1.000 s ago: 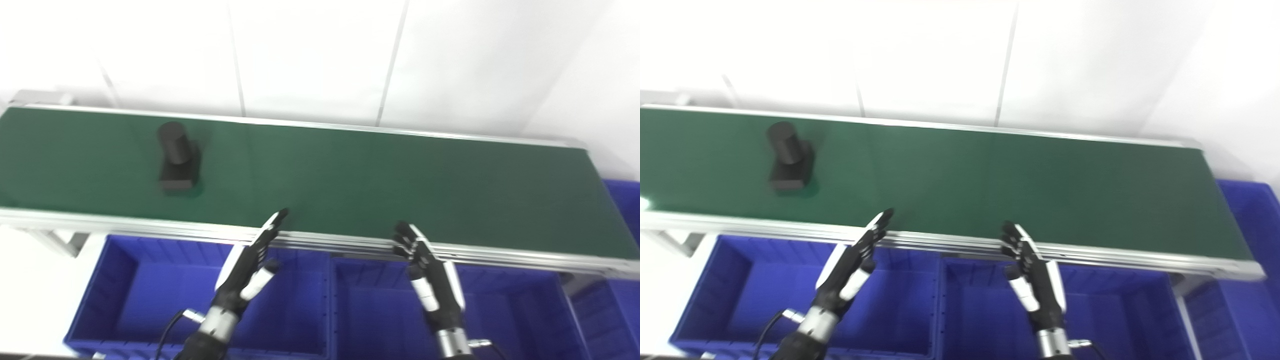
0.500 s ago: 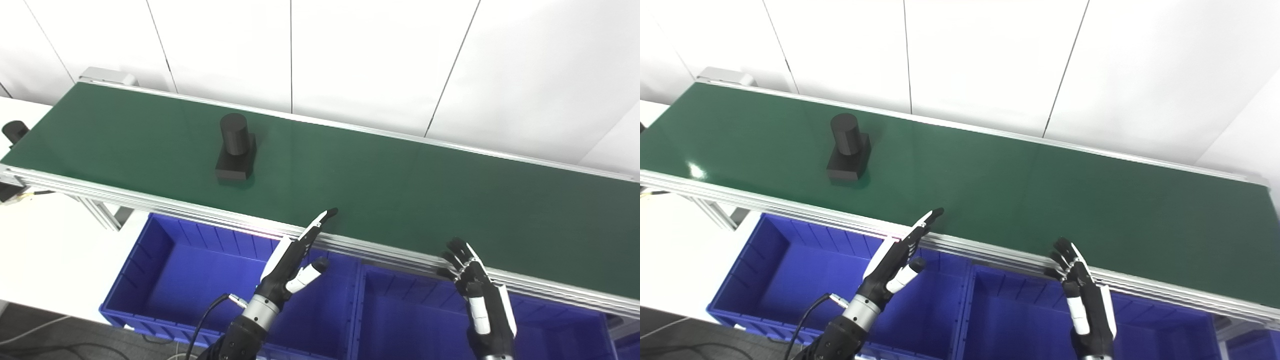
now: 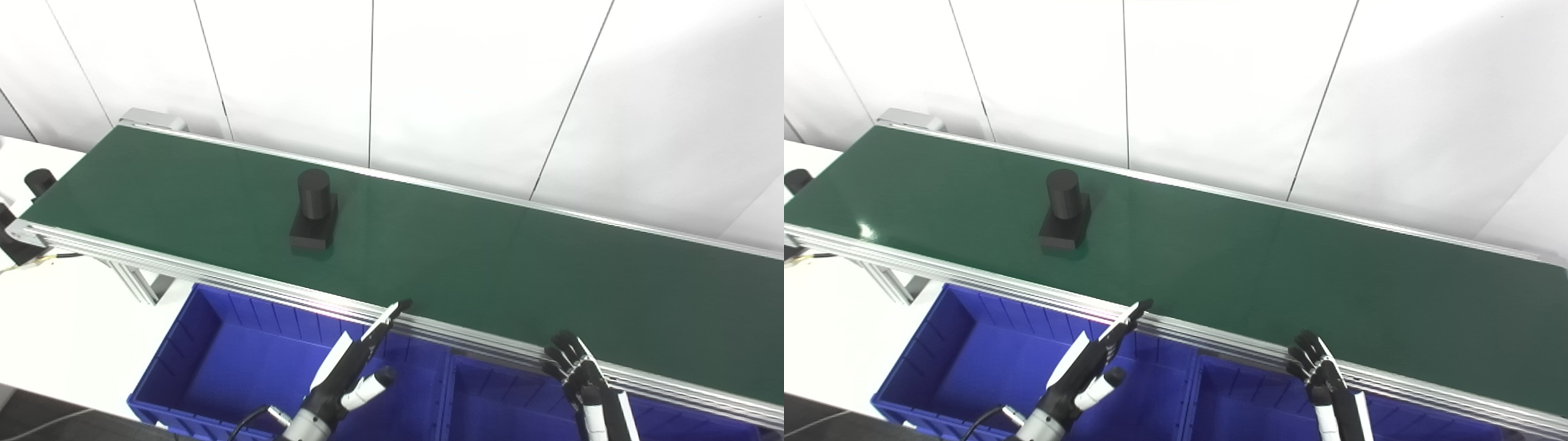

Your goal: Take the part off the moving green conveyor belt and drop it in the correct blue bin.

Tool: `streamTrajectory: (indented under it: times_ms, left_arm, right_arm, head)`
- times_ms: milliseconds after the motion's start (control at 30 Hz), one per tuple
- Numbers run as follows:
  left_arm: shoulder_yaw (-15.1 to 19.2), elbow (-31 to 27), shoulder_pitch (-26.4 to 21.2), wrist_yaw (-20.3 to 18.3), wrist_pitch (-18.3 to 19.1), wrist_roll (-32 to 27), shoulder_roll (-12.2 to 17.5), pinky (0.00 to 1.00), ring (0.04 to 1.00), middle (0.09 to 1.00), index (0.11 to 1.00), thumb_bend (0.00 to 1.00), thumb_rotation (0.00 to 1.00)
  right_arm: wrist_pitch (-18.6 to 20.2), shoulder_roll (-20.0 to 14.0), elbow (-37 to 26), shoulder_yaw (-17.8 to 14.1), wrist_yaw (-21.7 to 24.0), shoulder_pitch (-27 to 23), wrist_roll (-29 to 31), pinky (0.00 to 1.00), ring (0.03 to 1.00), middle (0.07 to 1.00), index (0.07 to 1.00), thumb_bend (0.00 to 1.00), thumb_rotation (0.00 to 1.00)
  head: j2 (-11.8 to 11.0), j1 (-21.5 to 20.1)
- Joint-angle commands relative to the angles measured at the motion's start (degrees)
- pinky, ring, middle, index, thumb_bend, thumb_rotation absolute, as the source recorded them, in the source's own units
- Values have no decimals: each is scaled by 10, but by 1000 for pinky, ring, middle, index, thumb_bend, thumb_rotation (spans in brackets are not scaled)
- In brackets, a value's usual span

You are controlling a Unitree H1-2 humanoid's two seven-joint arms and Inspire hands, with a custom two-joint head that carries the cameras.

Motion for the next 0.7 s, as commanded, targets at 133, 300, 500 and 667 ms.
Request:
streamTrajectory:
  times_ms: [133,300,500,667]
  left_arm:
    - [-1,-15,-10,7,-19,0,4,1000,1000,1000,958,834,1000]
    - [-7,-18,-7,17,-19,11,7,1000,1000,1000,962,825,1000]
    - [-14,-24,2,25,-20,14,9,1000,1000,999,959,826,1000]
    - [-16,-25,8,26,-20,11,7,1000,1000,997,951,834,1000]
  right_arm:
    - [-13,5,-16,4,-3,-10,-5,850,863,890,902,771,901]
    - [-13,9,-18,-5,14,-7,5,861,865,888,901,775,895]
    - [-13,16,-52,-12,17,-2,7,846,861,885,893,783,894]
    - [-13,31,-110,-28,60,1,38,874,875,892,895,778,888]
  head:
    - [3,-1]
    - [5,0]
    - [9,0]
    - [12,-3]
